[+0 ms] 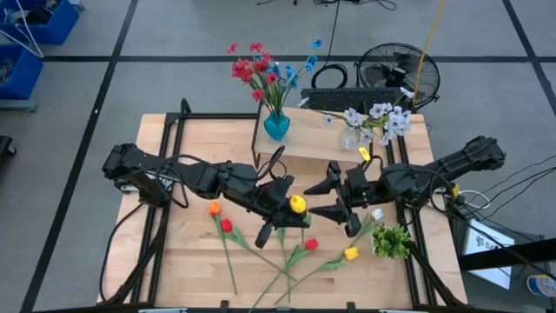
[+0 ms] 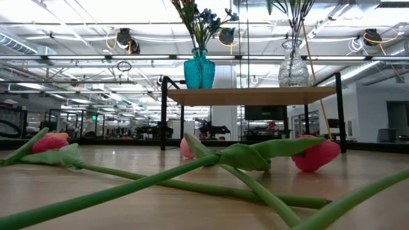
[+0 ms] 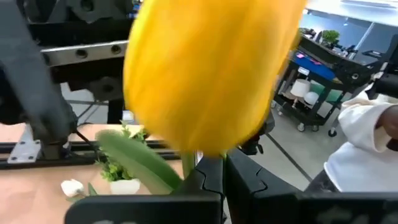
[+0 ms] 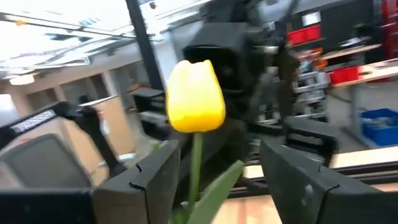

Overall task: Pick and place flowers into a vace then onto a shelf
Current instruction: Put the left yellow tulip into the transparent vase

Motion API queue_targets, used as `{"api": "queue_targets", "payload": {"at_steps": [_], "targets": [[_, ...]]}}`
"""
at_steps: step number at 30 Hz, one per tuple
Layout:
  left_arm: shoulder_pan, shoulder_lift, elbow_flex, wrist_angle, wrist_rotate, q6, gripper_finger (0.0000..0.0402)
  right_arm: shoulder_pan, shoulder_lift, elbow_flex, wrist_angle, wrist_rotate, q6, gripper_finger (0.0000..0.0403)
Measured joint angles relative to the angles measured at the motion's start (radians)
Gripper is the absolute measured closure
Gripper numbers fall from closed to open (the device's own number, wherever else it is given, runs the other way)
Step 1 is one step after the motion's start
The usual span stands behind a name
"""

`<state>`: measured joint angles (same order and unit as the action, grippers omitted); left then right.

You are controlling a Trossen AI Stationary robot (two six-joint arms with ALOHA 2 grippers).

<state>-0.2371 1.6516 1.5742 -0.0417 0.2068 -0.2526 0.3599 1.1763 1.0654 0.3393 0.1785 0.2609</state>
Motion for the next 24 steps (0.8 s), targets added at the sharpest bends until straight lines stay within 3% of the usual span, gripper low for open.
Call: {"api": "queue_targets", "payload": {"at_steps": [6,12,24], "targets": [[0.001,0.000,0.000,-0.010,0.040,-0.021,0.0400,0.000,0.000,0.000,0.017,0.001,0.035,0.0154],[0.008,0.000,0.000,-0.023,0.058,-0.065,0.0400,-0.002,0.057,0.000,0.148,-0.052,0.014,0.0136],[-0.003,0.000,0.000,-0.071,0.054,-0.064,0.0400,-0.003,0.090,0.000,0.194,-0.049,0.015,0.0166]]}}
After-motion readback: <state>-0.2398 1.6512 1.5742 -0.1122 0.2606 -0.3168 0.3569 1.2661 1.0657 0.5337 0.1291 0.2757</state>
